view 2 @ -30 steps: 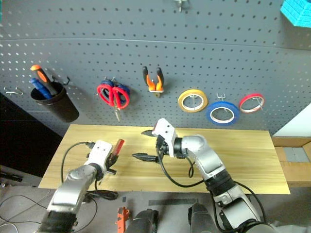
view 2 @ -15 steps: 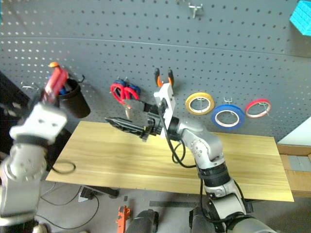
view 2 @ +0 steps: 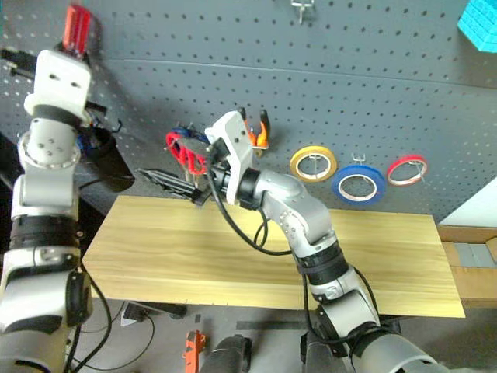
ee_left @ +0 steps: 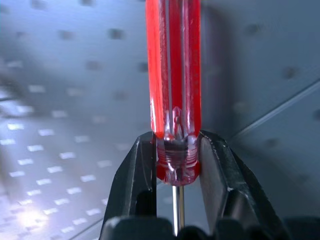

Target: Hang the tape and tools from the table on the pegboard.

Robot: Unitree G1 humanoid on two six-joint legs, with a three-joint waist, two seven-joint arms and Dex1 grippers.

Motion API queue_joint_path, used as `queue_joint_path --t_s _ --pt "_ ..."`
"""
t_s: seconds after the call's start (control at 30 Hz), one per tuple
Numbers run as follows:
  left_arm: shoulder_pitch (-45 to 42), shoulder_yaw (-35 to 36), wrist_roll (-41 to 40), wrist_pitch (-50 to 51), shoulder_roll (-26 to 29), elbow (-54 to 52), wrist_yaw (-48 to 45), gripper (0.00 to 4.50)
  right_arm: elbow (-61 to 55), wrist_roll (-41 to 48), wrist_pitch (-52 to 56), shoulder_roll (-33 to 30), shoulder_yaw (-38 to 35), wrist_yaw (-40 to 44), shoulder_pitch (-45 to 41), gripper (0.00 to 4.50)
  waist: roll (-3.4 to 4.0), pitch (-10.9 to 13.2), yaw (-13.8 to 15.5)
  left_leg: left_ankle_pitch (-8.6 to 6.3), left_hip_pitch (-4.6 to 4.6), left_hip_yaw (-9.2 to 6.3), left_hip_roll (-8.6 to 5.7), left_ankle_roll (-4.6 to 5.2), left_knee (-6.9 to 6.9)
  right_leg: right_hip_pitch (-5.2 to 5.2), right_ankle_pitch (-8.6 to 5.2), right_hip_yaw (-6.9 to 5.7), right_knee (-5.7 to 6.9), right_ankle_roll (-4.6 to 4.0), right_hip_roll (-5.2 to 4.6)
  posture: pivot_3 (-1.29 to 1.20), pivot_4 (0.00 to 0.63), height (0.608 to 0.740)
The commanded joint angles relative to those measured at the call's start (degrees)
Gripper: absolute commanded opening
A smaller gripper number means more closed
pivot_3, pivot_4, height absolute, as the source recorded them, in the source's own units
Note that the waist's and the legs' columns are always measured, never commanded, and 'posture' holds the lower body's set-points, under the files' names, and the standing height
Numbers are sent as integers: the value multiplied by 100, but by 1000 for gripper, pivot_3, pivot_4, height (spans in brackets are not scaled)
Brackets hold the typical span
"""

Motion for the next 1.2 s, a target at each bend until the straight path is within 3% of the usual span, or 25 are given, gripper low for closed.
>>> queue_joint_path --t_s 0.03,0.2,0.93,1.2 --pt "-206 80 -259 -98 -63 340 -11 812 -35 -232 -323 90 56 -153 -154 4500 0 0 5 3 -4 -2 0 -4 4 -1 0 -13 5 0 -7 62 180 740" --pt "111 152 -487 64 -153 284 -25 812 32 -363 -421 102 60 -203 -143 4500 3 2 -6 -3 2 -2 -2 12 42 -2 7 -81 62 -13 -29 62 187 740" --pt "950 629 -1075 1810 -672 -1573 316 812 334 -447 -601 69 42 6 -172 4500 2 4 -11 3 0 -25 6 7 74 7 14 -97 73 -25 -19 97 182 740" --pt "948 691 -1135 1967 -682 -1684 403 3524 401 -508 -643 25 43 85 -132 4500 2 3 -9 5 1 -24 6 4 74 7 14 -96 73 -25 -20 98 178 740"
